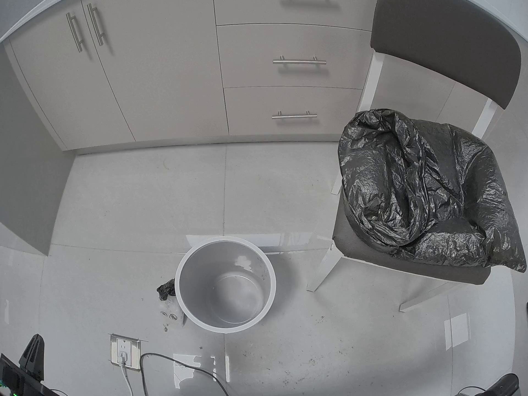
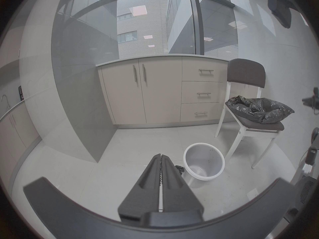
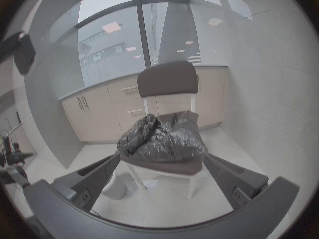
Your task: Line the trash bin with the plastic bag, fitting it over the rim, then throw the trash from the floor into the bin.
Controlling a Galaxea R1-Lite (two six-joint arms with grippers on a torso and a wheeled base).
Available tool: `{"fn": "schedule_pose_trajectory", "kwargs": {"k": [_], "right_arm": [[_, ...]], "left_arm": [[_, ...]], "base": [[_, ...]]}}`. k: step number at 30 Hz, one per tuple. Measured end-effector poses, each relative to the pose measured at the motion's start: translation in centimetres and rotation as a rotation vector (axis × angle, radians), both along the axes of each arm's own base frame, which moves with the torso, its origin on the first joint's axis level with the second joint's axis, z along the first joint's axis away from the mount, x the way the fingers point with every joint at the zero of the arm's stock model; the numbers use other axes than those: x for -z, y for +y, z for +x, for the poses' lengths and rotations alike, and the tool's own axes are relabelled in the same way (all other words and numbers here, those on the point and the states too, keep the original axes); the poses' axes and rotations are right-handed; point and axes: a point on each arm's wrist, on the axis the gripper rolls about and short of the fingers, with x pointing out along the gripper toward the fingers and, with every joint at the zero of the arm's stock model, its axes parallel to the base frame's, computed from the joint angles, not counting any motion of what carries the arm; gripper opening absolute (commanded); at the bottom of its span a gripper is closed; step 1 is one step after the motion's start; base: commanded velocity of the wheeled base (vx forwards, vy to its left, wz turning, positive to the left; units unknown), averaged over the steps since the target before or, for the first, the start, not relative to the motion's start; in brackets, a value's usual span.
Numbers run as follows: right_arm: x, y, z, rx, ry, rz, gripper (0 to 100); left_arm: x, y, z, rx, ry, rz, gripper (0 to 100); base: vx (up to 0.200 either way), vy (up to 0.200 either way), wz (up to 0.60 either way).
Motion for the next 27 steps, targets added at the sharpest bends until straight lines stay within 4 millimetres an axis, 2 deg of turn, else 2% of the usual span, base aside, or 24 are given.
{"fn": "schedule_pose_trajectory", "kwargs": {"k": [6, 8, 11, 17, 20, 24, 27], "right_arm": [[-7.4, -0.2, 0.0, -0.071, -0.075, 0.085, 100], [-9.6, -0.2, 0.7, -0.1, -0.075, 0.12, 100], [-11.6, -0.1, 2.1, -0.136, -0.05, 0.157, 100], [-14.3, 0.7, 6.4, -0.197, 0.043, 0.234, 100], [-15.0, 1.8, 9.7, -0.224, 0.124, 0.262, 100], [-15.3, 4.0, 14.2, -0.247, 0.231, 0.277, 100], [-14.7, 6.6, 18.0, -0.258, 0.328, 0.274, 100]], "left_arm": [[-0.1, 0.0, 0.1, 0.002, 0.016, -0.029, 0], [-0.8, 0.0, 0.1, 0.004, 0.02, -0.065, 0], [-2.7, 0.0, -0.1, 0.009, 0.031, -0.113, 0], [-8.3, 0.0, -1.0, 0.053, 0.071, -0.208, 0], [-10.8, 0.0, -1.2, 0.082, 0.113, -0.254, 0], [-13.2, 0.0, -0.7, 0.126, 0.19, -0.302, 0], [-14.7, 0.0, 0.3, 0.171, 0.261, -0.335, 0]], "base": [[0.0, 0.0, 0.0], [0.0, 0.0, 0.0], [0.0, 0.0, 0.0], [0.0, 0.0, 0.0], [0.0, 0.0, 0.0], [0.0, 0.0, 0.0], [0.0, 0.0, 0.0]]}}
